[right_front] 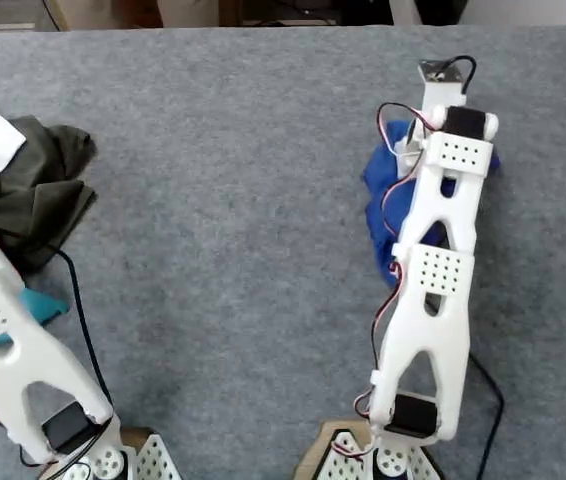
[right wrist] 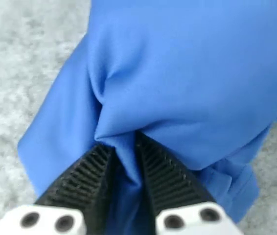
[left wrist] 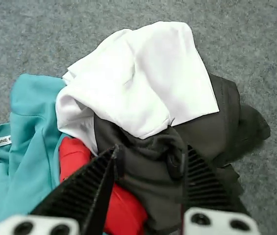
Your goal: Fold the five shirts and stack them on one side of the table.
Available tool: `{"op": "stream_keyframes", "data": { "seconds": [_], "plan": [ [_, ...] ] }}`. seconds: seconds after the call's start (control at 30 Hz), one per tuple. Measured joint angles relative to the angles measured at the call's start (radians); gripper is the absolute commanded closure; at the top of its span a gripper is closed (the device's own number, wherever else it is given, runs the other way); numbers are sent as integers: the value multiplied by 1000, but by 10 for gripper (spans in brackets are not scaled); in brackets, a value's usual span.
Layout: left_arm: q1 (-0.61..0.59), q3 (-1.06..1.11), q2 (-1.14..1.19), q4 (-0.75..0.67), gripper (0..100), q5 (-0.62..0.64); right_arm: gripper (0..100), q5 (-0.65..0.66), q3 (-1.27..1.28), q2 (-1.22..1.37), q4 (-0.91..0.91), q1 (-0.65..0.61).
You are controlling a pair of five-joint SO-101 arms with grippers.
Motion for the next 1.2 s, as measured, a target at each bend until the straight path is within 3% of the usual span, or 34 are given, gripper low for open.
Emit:
{"op": "stream_keyframes", "data": {
  "seconds": [0.1, 0.4, 0.77, 1.03, 1.2],
  "plan": [
    [-3, 150, -104, 0, 985, 0, 994, 0, 2, -57, 9, -20],
    [-3, 818, -543, 0, 982, 0, 994, 152, 72, -387, 9, -221],
    [-25, 1396, -1099, -92, 982, -57, 994, 169, 347, -844, 12, -393],
    [-43, 1780, -1436, -107, 982, -55, 993, 169, 790, -1326, 12, -514],
    [-43, 2012, -1585, -242, 982, -55, 991, 186, 1151, -1470, -25, -514]
  ]
}}
